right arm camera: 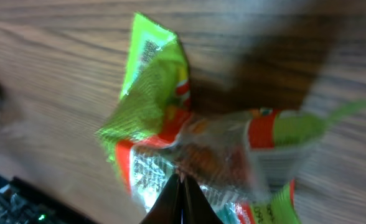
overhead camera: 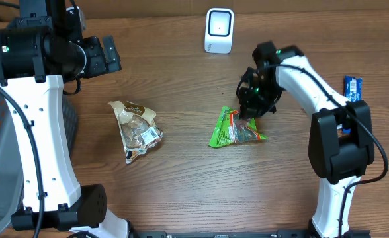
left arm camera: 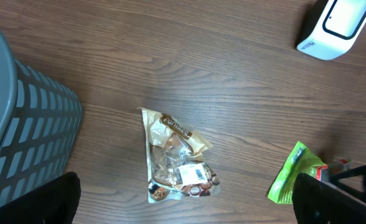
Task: Scan the item barcode
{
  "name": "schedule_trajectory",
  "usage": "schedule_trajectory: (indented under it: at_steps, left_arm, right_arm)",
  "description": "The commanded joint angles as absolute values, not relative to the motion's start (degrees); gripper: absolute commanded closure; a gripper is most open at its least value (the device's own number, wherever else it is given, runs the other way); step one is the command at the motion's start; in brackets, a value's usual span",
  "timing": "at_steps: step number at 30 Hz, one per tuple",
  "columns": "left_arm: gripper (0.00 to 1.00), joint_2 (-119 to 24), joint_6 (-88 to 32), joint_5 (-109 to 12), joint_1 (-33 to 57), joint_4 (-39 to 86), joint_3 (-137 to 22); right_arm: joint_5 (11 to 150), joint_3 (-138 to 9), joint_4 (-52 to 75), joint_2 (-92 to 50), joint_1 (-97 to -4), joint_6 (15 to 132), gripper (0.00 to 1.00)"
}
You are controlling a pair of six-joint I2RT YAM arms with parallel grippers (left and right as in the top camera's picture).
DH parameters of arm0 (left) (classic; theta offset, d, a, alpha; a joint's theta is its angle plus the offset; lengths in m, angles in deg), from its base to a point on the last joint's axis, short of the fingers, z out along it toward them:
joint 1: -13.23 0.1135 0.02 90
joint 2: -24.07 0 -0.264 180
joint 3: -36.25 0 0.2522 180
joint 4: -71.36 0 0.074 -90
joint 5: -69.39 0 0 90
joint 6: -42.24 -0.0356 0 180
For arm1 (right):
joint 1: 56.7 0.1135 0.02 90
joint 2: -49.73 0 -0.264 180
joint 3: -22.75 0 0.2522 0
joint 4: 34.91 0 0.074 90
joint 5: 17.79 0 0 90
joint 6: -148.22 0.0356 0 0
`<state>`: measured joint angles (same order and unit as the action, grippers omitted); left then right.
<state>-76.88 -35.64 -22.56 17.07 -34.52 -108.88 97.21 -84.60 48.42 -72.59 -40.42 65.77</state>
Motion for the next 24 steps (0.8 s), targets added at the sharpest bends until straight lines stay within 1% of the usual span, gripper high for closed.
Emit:
schedule_trajectory:
  at_steps: [1,6,8,11,12,13,14,16,18,21,22,24]
  left_arm:
    - [0.0,-75.9,-34.7,-23.2,16.9,-34.5,-108.9]
    - [0.0,-75.9,-34.7,-23.2,16.9,-34.5,-108.9]
    - [0.0,-75.9,-34.7,-23.2,16.9,-34.5,-108.9]
    - [0.0,-75.9,-34.7,-23.2,16.9,-34.5,-108.9]
    - [0.0,-75.9,-34.7,-23.2,16.9,-34.5,-108.9]
    - [0.0,-75.9,-34.7,-23.2,16.9,-34.5,-108.9]
    - [0.0,-75.9,-34.7,-23.2,16.9,-34.5,-108.9]
    - [0.0,-75.9,-34.7,-23.2,16.9,-34.5,-108.9]
    - [0.0,-75.9,-34.7,-23.2,16.9,-34.5,-108.9]
    - [0.0,-75.9,-34.7,-23.2,16.9,-34.5,-108.9]
    - [0.0,-75.9,-34.7,-23.2,16.9,-34.5,-108.9]
    - [0.0,-75.9,-34.7,-23.2,16.9,-34.5,-108.9]
  right_arm:
    - [93.9,-78.8,42.6,-72.0,-40.3,66.0,0.96]
    - [86.0,-72.0,31.2,-72.0,-40.3,67.6,0.96]
    - [85.1,-71.9,29.7,-72.0,-40.3,67.1,0.96]
    - [85.1,-74.8,30.6,-71.8,-40.3,66.7,0.92]
    - [85.4,-76.5,31.6,-71.7,-40.3,66.1,0.87]
    - [87.0,-81.3,34.2,-71.5,-40.3,63.7,0.76]
    - [88.0,-84.2,35.9,-71.3,-40.3,63.1,0.69]
    - [90.1,-90.1,39.1,-71.1,-40.3,62.7,0.59]
    - [91.9,-96.5,43.3,-71.0,-40.3,63.2,0.54]
    - [91.8,-103.9,49.3,-71.0,-40.9,67.7,0.53]
    - [91.8,-105.6,51.3,-71.0,-41.4,69.1,0.55]
    - [91.9,-106.7,54.8,-71.0,-42.6,70.5,0.61]
